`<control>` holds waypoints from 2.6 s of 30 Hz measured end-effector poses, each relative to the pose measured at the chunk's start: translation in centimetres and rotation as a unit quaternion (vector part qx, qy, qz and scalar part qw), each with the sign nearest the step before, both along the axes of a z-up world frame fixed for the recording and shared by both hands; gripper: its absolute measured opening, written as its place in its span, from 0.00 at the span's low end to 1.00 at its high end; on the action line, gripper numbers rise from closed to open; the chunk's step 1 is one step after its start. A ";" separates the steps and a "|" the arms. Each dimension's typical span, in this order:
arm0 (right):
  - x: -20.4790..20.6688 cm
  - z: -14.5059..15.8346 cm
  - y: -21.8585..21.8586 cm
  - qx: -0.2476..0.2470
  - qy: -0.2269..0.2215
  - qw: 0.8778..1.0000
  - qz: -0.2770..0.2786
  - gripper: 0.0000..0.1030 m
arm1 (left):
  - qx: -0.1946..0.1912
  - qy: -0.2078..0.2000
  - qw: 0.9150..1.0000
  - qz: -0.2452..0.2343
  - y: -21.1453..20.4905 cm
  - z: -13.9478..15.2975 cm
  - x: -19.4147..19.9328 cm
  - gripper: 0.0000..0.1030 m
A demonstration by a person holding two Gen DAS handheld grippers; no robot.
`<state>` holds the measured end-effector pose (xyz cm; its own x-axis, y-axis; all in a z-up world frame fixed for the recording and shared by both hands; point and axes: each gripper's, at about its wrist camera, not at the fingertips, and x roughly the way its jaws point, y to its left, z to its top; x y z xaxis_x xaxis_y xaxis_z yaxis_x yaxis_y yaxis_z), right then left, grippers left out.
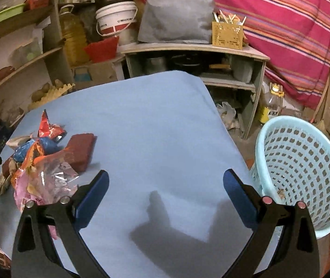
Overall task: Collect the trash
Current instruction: 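Return both tools to the table and grasp the white paper with the left tool, then grasp the clear plastic bag with orange top using the right tool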
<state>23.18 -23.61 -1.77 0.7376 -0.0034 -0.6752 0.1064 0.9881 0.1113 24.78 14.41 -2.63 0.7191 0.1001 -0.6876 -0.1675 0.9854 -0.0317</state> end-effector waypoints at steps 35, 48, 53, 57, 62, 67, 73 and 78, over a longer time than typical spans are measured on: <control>2.6 -1.1 3.3 -0.002 0.013 1.000 0.016 0.94 | 0.014 0.065 0.997 -0.027 -3.0 -1.6 8.3 0.27; 1.4 0.5 5.3 0.007 -0.023 0.999 0.045 0.94 | 0.030 -0.058 0.997 0.040 -2.1 4.4 3.2 0.20; 1.2 0.7 7.8 0.008 -0.023 0.996 0.084 0.94 | 0.044 -0.063 0.997 0.030 -3.1 4.6 2.5 0.20; 1.3 -0.1 9.7 -0.004 -0.007 0.994 0.105 0.94 | 0.059 -0.059 0.996 0.018 -4.1 4.1 2.1 0.20; 1.8 -1.3 11.2 -0.017 0.017 0.993 0.114 0.94 | 0.073 -0.060 0.995 0.006 -4.9 3.9 1.6 0.20; 2.1 -2.3 12.6 -0.025 0.031 0.991 0.128 0.93 | 0.072 -0.062 0.995 0.005 -4.8 4.1 1.4 0.20; 2.7 -2.7 13.4 -0.021 0.037 0.989 0.141 0.63 | 0.069 -0.060 0.996 0.005 -4.6 4.0 1.3 0.20; 3.0 -2.7 13.2 -0.007 0.034 0.988 0.151 0.40 | 0.066 -0.057 0.996 0.005 -4.8 3.8 1.5 0.20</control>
<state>26.16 -10.43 -4.48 0.6594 0.2011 -0.7244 -0.1871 0.9771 0.1010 26.32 9.65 1.20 0.7906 0.1916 -0.5816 -0.1804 0.9805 0.0778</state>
